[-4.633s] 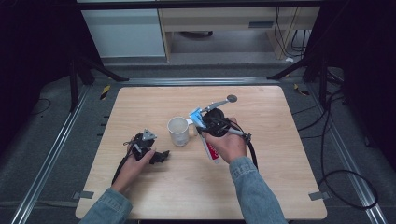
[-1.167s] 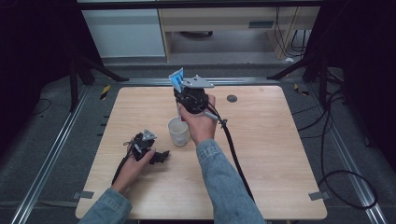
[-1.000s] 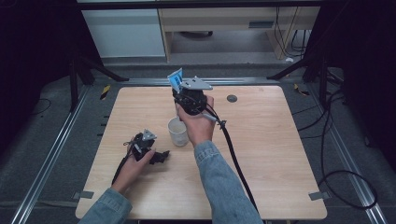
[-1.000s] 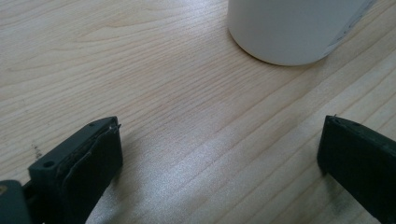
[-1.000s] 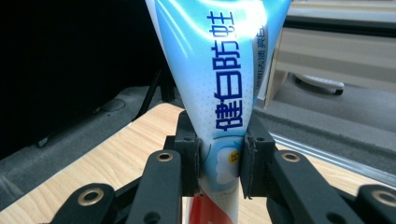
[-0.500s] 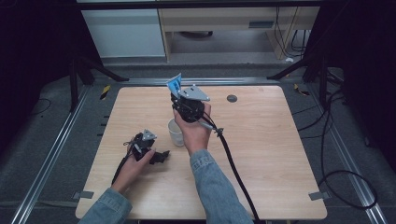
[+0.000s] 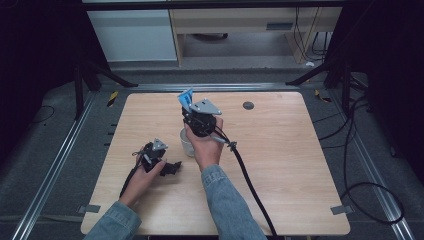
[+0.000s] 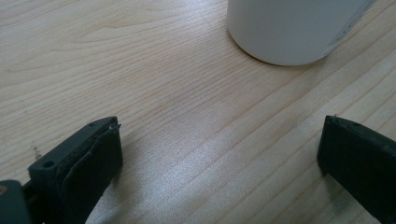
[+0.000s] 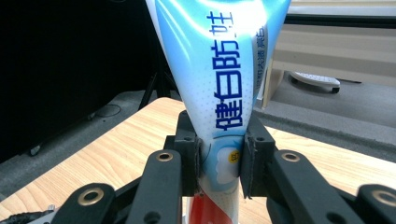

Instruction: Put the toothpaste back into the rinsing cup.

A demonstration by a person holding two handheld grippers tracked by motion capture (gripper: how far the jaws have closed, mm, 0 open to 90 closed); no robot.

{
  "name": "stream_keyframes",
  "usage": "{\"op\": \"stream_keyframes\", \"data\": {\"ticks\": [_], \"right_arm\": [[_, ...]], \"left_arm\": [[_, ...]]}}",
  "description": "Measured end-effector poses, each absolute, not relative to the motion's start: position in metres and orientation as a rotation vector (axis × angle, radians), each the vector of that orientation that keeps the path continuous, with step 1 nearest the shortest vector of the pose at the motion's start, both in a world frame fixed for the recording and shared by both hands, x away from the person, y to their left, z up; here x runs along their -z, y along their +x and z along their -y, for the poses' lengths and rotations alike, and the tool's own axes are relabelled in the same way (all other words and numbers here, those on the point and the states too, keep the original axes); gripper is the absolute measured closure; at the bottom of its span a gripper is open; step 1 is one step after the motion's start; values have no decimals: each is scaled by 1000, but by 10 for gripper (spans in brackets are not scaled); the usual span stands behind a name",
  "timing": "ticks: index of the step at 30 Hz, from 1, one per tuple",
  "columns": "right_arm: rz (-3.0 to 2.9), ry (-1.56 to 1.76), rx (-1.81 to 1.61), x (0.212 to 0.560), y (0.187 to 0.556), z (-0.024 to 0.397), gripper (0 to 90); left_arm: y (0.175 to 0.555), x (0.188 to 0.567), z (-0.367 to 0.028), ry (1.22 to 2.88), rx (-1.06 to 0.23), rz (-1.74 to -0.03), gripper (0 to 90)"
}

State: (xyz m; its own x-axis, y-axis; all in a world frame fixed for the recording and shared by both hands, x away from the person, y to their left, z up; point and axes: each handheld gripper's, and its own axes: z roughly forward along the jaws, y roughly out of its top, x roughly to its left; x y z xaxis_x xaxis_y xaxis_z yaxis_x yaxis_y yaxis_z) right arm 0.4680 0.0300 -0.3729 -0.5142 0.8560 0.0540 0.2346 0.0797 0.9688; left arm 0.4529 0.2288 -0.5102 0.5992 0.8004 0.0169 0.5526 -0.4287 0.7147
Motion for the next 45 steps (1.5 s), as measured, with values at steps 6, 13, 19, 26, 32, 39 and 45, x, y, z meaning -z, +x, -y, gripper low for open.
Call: {"op": "stream_keyframes", "data": {"ticks": [6, 13, 19, 26, 32, 39, 45], "right_arm": [[-1818, 1093, -1451, 386, 469, -30, 723], [-1822, 1118, -1449, 400, 471, -28, 722], [-1832, 1137, -1445, 409, 472, -28, 722], [-1845, 1150, -1441, 415, 472, -30, 722], [-1852, 1154, -1449, 417, 472, -32, 722], [-1858, 1158, -1446, 420, 472, -32, 721], [-1854, 1206, -1474, 424, 473, -31, 721]], "left_arm": [[453, 510, -229, 2146, -470, -1064, 0], [453, 510, -229, 2143, -471, -1066, 0], [453, 510, -229, 2143, -471, -1065, 0], [453, 510, -229, 2144, -471, -1065, 0], [453, 510, -229, 2144, -471, -1065, 0], [453, 510, -229, 2144, -471, -1065, 0], [453, 510, -229, 2144, -471, -1065, 0]]}}
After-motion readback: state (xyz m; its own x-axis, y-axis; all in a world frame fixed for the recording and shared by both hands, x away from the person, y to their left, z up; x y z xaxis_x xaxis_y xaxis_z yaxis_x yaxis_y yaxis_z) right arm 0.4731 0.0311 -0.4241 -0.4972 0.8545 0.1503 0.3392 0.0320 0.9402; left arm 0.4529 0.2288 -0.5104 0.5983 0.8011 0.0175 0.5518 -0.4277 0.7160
